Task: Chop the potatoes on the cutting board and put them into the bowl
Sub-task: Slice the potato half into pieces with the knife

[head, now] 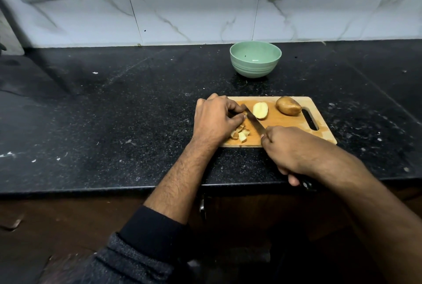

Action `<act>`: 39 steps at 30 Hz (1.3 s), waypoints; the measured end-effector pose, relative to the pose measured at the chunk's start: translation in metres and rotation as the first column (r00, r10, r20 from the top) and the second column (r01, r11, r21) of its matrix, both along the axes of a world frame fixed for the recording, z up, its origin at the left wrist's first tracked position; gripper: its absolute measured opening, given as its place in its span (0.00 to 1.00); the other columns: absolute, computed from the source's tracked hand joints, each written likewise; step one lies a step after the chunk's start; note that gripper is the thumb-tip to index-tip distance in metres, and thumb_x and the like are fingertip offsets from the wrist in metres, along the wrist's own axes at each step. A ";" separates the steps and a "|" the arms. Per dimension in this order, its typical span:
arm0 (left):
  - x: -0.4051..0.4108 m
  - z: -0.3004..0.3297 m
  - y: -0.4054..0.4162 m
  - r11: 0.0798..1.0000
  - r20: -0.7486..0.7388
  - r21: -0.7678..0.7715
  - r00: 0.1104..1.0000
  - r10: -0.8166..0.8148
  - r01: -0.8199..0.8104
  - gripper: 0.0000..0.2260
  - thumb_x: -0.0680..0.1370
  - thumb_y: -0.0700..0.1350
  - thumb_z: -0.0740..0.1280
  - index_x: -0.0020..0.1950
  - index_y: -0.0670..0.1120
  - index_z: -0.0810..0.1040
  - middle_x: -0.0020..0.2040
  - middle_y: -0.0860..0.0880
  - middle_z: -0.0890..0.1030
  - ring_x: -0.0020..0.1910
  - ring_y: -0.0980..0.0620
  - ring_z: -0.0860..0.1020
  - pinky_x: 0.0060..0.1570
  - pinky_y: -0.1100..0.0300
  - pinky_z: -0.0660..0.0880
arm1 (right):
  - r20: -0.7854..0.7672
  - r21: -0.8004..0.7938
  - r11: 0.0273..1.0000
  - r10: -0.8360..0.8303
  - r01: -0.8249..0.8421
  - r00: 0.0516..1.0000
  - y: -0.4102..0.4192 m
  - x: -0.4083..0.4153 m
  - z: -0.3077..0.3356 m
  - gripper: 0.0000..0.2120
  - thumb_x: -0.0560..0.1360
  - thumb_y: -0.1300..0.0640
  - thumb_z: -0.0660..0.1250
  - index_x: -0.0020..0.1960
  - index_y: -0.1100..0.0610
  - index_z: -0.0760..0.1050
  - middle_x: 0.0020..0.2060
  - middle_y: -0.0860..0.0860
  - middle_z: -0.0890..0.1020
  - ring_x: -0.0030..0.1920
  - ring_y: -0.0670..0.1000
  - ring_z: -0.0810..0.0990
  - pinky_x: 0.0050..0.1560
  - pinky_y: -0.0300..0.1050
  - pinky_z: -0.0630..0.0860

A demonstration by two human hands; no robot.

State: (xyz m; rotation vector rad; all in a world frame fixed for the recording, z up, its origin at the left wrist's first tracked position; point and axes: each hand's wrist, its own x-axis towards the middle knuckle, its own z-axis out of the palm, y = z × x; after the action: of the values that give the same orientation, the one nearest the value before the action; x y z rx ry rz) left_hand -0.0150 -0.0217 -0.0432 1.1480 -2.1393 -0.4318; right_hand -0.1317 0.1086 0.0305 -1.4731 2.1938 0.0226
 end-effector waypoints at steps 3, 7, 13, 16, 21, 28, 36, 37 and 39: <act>-0.001 0.000 0.000 1.000 -0.006 0.001 1.000 0.011 -0.011 0.06 0.73 0.55 0.76 0.48 0.56 0.86 0.44 0.62 0.82 0.50 0.60 0.74 0.62 0.51 0.69 | 0.086 0.054 0.998 -0.024 0.020 0.996 0.019 0.002 0.004 0.13 0.86 0.49 0.52 0.61 0.55 0.72 0.30 0.52 0.81 0.24 0.49 0.79 0.29 0.43 0.77; -0.001 0.001 0.002 1.000 -0.002 0.004 1.000 0.021 -0.021 0.06 0.73 0.54 0.76 0.48 0.55 0.86 0.44 0.62 0.81 0.51 0.59 0.74 0.62 0.53 0.68 | 0.098 0.064 0.997 -0.053 0.047 0.994 0.034 0.007 0.006 0.13 0.86 0.50 0.53 0.60 0.56 0.72 0.31 0.53 0.80 0.18 0.46 0.76 0.21 0.38 0.72; 0.002 0.001 0.001 0.999 -0.017 0.052 1.000 0.008 -0.007 0.08 0.72 0.57 0.76 0.50 0.57 0.86 0.46 0.62 0.84 0.53 0.60 0.76 0.63 0.55 0.65 | 0.009 0.011 0.999 -0.033 0.033 0.999 0.044 0.007 0.014 0.16 0.85 0.44 0.51 0.56 0.52 0.72 0.36 0.52 0.81 0.20 0.46 0.78 0.23 0.38 0.72; 0.006 -0.001 0.000 0.991 -0.089 0.131 0.996 -0.010 0.022 0.13 0.68 0.59 0.79 0.49 0.58 0.86 0.42 0.65 0.83 0.51 0.63 0.80 0.64 0.49 0.73 | -0.032 -0.106 0.994 -0.029 0.025 0.999 0.041 0.007 0.018 0.16 0.85 0.44 0.50 0.52 0.51 0.71 0.35 0.52 0.82 0.20 0.47 0.79 0.23 0.39 0.72; 0.012 -0.004 0.001 0.983 -0.143 0.176 0.990 -0.018 0.044 0.15 0.66 0.61 0.78 0.50 0.58 0.85 0.45 0.65 0.84 0.51 0.63 0.81 0.64 0.48 0.74 | -0.059 -0.173 0.985 -0.023 0.012 0.998 0.023 0.006 0.011 0.15 0.85 0.45 0.49 0.49 0.51 0.70 0.32 0.52 0.82 0.22 0.49 0.81 0.28 0.43 0.76; 0.009 0.000 0.003 0.995 -0.072 0.103 0.997 0.000 0.008 0.05 0.72 0.53 0.77 0.46 0.57 0.86 0.41 0.64 0.82 0.52 0.58 0.77 0.64 0.46 0.70 | -0.049 -0.111 0.994 -0.010 0.005 0.999 0.020 0.008 0.002 0.16 0.85 0.44 0.50 0.54 0.52 0.72 0.36 0.52 0.82 0.21 0.48 0.79 0.22 0.38 0.72; 0.007 0.000 0.000 0.994 -0.054 0.112 0.998 -0.013 0.019 0.02 0.73 0.50 0.77 0.43 0.55 0.85 0.45 0.62 0.83 0.52 0.58 0.75 0.68 0.48 0.65 | -0.098 -0.058 0.998 0.011 -0.017 0.995 0.006 0.008 -0.002 0.15 0.86 0.46 0.51 0.58 0.53 0.72 0.38 0.53 0.81 0.28 0.49 0.80 0.30 0.43 0.77; 0.006 -0.001 -0.001 0.994 -0.052 0.111 0.999 -0.015 0.020 0.02 0.73 0.50 0.77 0.44 0.55 0.85 0.45 0.62 0.83 0.52 0.58 0.75 0.68 0.48 0.65 | -0.092 -0.047 0.999 0.012 -0.016 0.996 0.002 0.009 -0.004 0.14 0.86 0.47 0.51 0.58 0.53 0.72 0.37 0.52 0.82 0.29 0.49 0.81 0.32 0.44 0.78; 0.006 -0.001 -0.001 0.994 -0.053 0.110 0.998 -0.015 0.021 0.02 0.73 0.49 0.77 0.44 0.54 0.86 0.45 0.62 0.83 0.52 0.58 0.75 0.67 0.48 0.66 | -0.035 -0.026 1.000 -0.004 0.003 0.999 -0.005 0.008 -0.005 0.14 0.86 0.48 0.52 0.56 0.54 0.73 0.32 0.52 0.83 0.25 0.50 0.81 0.31 0.44 0.79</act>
State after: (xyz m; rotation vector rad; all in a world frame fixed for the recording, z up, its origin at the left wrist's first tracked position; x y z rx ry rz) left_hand -0.0086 -0.0230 -0.0440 1.1666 -2.1041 -0.5884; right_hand -0.1233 0.1032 0.0259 -1.4935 2.2330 0.0188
